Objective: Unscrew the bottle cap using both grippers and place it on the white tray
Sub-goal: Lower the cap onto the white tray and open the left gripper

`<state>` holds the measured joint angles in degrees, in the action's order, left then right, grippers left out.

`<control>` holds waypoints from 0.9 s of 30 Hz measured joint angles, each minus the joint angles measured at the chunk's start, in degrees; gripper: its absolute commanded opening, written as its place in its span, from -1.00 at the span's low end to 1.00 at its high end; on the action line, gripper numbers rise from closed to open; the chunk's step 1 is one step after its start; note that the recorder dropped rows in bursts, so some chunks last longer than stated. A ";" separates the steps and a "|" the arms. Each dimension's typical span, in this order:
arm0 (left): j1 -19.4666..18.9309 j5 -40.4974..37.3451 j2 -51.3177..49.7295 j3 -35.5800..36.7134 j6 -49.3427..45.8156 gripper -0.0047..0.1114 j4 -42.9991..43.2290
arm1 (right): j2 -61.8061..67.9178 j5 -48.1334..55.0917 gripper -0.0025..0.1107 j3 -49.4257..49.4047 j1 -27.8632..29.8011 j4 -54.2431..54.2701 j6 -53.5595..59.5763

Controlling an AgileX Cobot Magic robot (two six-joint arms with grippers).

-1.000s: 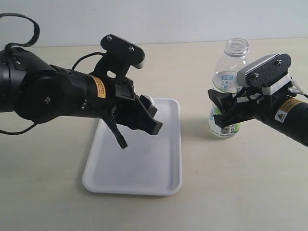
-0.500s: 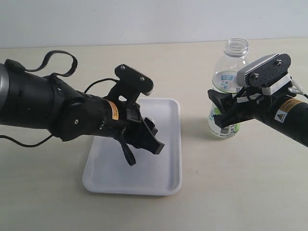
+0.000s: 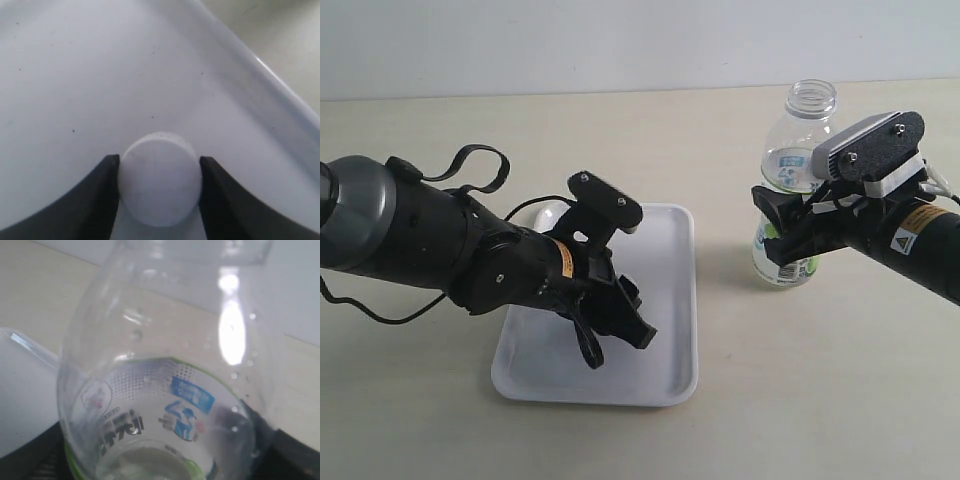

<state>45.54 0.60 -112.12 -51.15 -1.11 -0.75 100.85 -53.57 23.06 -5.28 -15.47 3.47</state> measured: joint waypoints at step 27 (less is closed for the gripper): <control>0.00 0.56 6.44 0.00 -0.40 0.36 0.18 | 0.00 0.00 -0.08 0.00 0.00 0.00 0.00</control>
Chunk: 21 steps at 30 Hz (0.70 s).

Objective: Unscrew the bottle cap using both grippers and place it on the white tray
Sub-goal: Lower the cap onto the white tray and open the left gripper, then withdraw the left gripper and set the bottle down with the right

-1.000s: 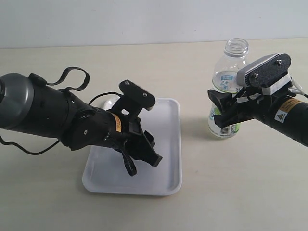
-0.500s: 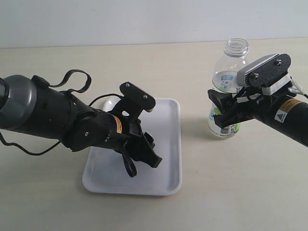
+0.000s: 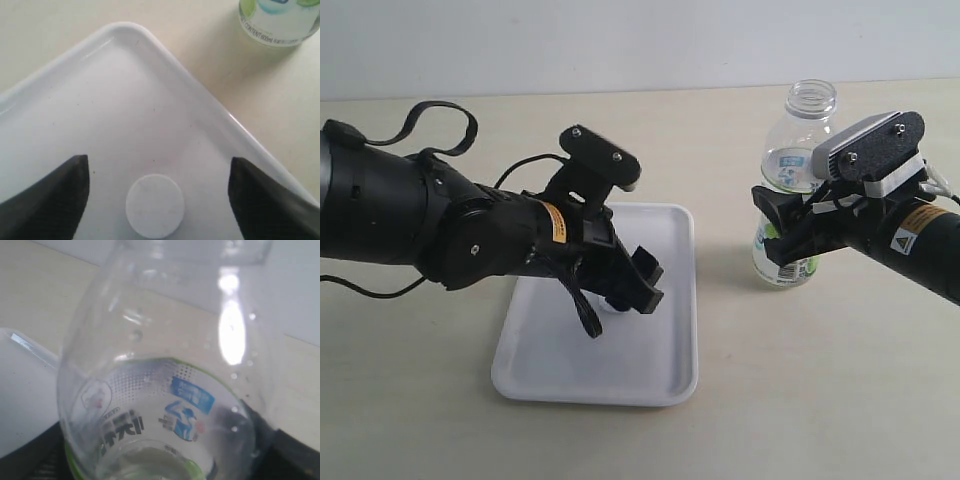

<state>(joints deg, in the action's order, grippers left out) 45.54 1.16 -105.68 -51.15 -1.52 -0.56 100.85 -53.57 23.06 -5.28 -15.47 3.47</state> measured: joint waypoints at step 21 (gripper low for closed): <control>0.00 0.47 2.95 0.88 0.86 0.16 0.00 | -1.71 -0.30 0.56 0.00 0.00 0.12 -1.88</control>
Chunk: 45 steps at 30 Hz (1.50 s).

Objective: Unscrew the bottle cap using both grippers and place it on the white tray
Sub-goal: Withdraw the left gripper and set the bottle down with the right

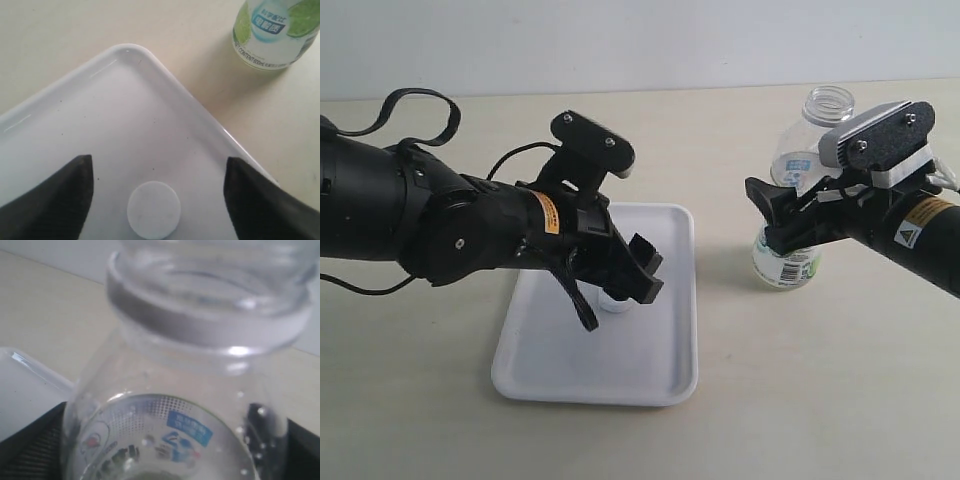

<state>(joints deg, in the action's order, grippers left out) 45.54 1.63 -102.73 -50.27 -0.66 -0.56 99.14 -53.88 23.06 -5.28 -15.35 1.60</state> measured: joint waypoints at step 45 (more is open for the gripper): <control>0.00 28.39 37.77 36.54 0.66 -0.92 -5.49 | -32.65 28.08 0.56 -10.61 0.00 0.03 -9.45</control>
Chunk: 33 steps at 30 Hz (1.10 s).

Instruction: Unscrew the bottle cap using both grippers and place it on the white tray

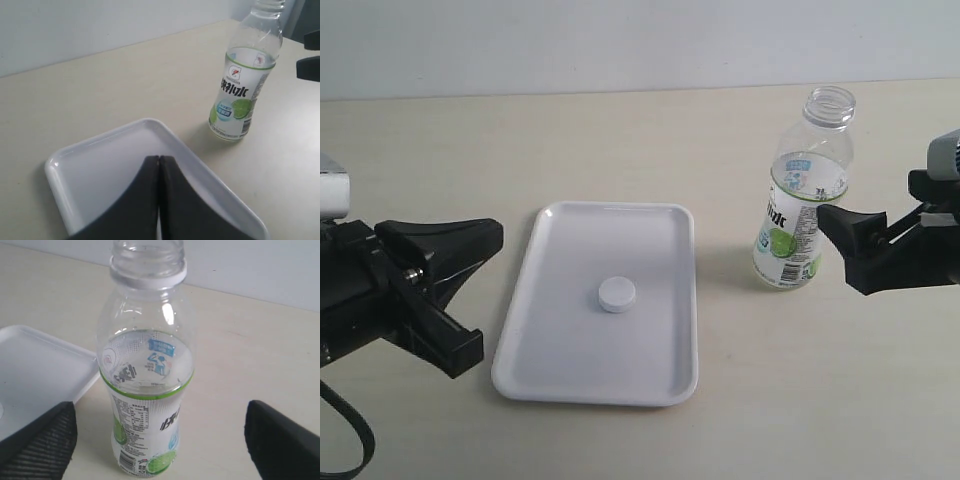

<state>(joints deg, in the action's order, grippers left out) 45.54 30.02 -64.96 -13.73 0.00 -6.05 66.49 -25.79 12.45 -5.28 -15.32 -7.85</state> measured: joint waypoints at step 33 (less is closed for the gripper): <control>-39.24 -44.95 59.86 0.11 -8.99 -0.92 -0.38 | 0.00 0.10 0.56 0.00 0.00 0.00 -0.30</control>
<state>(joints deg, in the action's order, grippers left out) 6.30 -14.93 -5.10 -13.62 -8.99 -6.43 66.49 -25.69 12.45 -5.28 -15.32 -8.15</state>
